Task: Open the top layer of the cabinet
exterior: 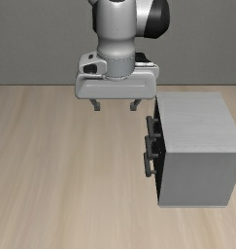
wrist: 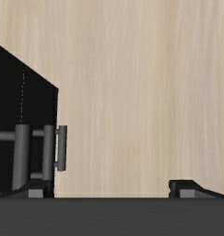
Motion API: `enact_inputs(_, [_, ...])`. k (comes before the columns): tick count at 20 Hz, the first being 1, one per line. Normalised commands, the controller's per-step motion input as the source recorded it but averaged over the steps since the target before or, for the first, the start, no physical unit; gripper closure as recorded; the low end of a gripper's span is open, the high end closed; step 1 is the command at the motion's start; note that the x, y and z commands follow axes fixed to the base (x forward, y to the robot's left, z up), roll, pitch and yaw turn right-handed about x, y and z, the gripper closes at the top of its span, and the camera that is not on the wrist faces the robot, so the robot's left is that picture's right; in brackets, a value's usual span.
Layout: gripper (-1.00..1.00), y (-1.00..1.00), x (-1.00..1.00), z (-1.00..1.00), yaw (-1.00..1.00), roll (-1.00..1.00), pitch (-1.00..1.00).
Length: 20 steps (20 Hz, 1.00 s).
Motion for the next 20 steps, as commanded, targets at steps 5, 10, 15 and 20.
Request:
enact_inputs(5, [-1.00,0.00,0.20,0.00,0.00,0.36,0.00])
enact_inputs(10, [-1.00,0.00,0.00,0.00,0.00,0.45,0.00])
enact_inputs(15, [-1.00,0.00,0.00,0.00,0.00,0.45,0.00])
enact_inputs(20, [-1.00,0.00,0.00,0.00,0.00,0.49,0.00])
